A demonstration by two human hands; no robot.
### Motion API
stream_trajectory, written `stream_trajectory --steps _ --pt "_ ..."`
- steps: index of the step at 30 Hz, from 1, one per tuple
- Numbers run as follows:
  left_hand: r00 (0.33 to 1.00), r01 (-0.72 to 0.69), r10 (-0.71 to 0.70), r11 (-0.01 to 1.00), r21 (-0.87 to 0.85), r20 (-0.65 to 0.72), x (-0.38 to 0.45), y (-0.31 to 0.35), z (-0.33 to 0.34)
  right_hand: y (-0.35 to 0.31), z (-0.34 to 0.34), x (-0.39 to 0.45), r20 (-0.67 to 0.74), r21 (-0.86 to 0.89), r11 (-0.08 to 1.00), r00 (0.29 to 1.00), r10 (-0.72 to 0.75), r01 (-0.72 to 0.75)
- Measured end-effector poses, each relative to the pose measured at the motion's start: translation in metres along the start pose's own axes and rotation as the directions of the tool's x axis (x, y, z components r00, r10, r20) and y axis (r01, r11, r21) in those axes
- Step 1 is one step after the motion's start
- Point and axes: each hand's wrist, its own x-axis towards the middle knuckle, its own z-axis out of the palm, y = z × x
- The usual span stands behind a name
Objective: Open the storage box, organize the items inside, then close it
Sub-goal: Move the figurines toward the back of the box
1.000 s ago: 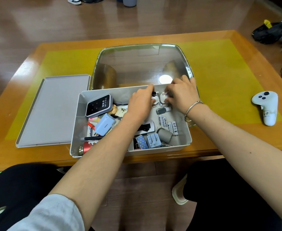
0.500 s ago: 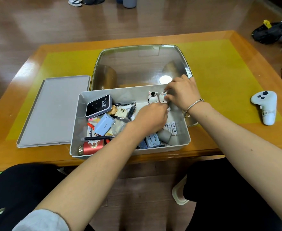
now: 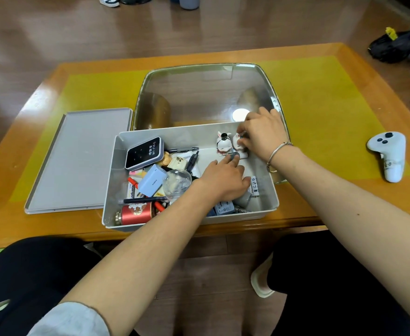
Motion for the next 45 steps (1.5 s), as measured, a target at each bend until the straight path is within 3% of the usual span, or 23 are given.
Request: stream_trajectory --steps 10,15,21,29,38,45 --pt "1.000 0.014 -0.013 0.998 -0.056 0.023 -0.004 0.000 0.000 -0.002 0.001 0.001 0.013 -0.042 0.999 1.000 -0.021 0.022" --pt "1.000 0.024 -0.023 0.999 -0.047 0.013 -0.005 0.001 -0.001 -0.002 0.000 0.001 -0.036 0.029 0.996 0.996 -0.083 0.084" --pt "1.000 0.024 -0.023 0.997 -0.076 0.001 -0.004 0.000 -0.001 -0.013 0.004 0.011 0.038 0.015 0.985 0.985 -0.170 0.169" --pt "1.000 0.018 -0.018 0.997 -0.076 -0.001 -0.003 0.000 0.002 -0.014 0.008 0.014 0.037 -0.023 0.989 0.989 -0.144 0.145" --pt "1.000 -0.012 0.011 0.996 -0.088 -0.010 0.002 -0.005 0.006 0.016 -0.007 0.004 -0.085 0.108 0.994 0.996 -0.002 0.011" --pt "0.999 -0.006 0.001 0.993 -0.114 -0.040 0.000 -0.004 0.003 0.015 -0.004 0.000 -0.057 0.060 0.997 0.997 -0.046 0.049"
